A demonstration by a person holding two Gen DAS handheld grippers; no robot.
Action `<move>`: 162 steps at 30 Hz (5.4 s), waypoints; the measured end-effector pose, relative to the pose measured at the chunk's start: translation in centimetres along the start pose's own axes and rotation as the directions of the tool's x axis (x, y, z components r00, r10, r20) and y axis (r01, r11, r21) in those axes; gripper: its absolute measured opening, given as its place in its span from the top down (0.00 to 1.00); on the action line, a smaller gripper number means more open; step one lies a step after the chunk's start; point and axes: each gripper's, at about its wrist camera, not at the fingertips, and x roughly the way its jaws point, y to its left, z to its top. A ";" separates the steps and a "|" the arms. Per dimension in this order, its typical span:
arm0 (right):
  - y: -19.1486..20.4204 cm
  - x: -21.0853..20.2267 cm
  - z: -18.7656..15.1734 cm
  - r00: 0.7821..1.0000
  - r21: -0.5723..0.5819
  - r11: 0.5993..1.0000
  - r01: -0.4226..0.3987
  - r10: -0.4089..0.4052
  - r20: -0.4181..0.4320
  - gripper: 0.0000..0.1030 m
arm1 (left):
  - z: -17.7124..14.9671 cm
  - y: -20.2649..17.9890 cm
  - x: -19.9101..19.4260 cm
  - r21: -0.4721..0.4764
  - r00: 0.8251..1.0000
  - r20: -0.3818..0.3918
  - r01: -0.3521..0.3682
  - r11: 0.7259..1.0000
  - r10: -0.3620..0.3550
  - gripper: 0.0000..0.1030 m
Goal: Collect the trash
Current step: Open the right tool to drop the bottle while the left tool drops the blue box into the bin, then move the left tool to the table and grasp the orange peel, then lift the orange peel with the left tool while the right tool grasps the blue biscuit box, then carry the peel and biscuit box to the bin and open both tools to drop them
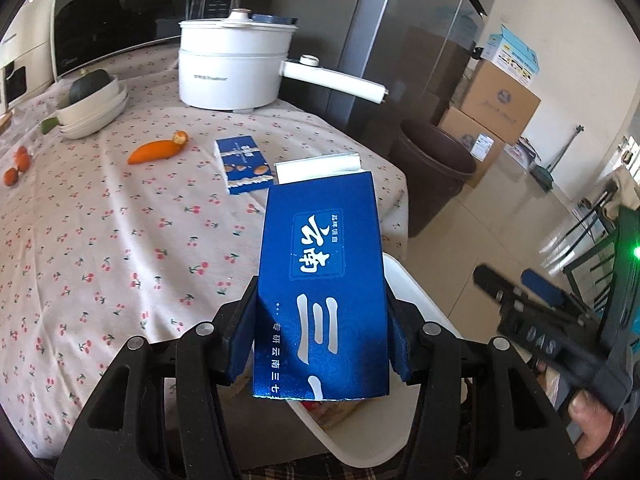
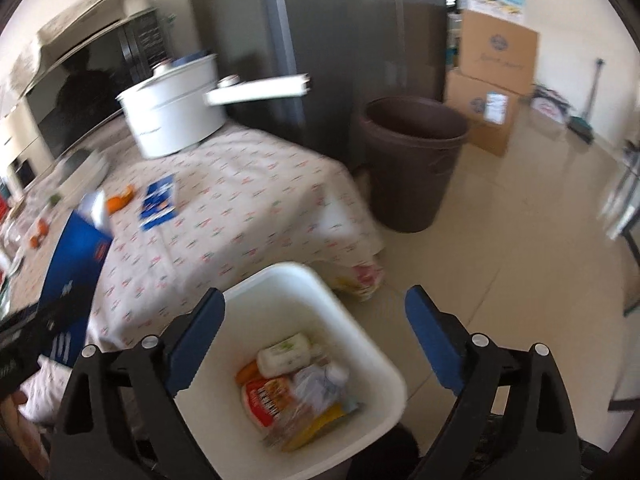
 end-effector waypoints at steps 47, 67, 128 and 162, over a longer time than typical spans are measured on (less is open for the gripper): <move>3.5 4.0 -0.2 0.997 -0.098 0.995 0.030 -0.037 -0.071 0.08 | 8.6 9.3 8.8 0.228 0.932 -0.085 -0.326 0.918 0.352 0.18; 7.3 5.6 -0.2 0.994 -0.180 0.983 -0.043 0.024 -0.110 0.08 | 15.1 18.0 17.6 0.360 0.920 -0.254 -0.197 0.912 0.299 0.44; 19.0 3.3 14.4 0.969 -0.316 0.919 -0.235 0.246 -0.003 0.46 | 11.5 13.7 -5.5 -0.213 0.967 0.217 -0.091 0.973 0.137 0.86; -0.2 -3.9 0.7 0.965 -0.086 0.995 0.059 -0.034 0.261 0.13 | 3.8 -3.5 -3.7 0.091 0.971 0.163 0.159 0.983 -0.172 0.83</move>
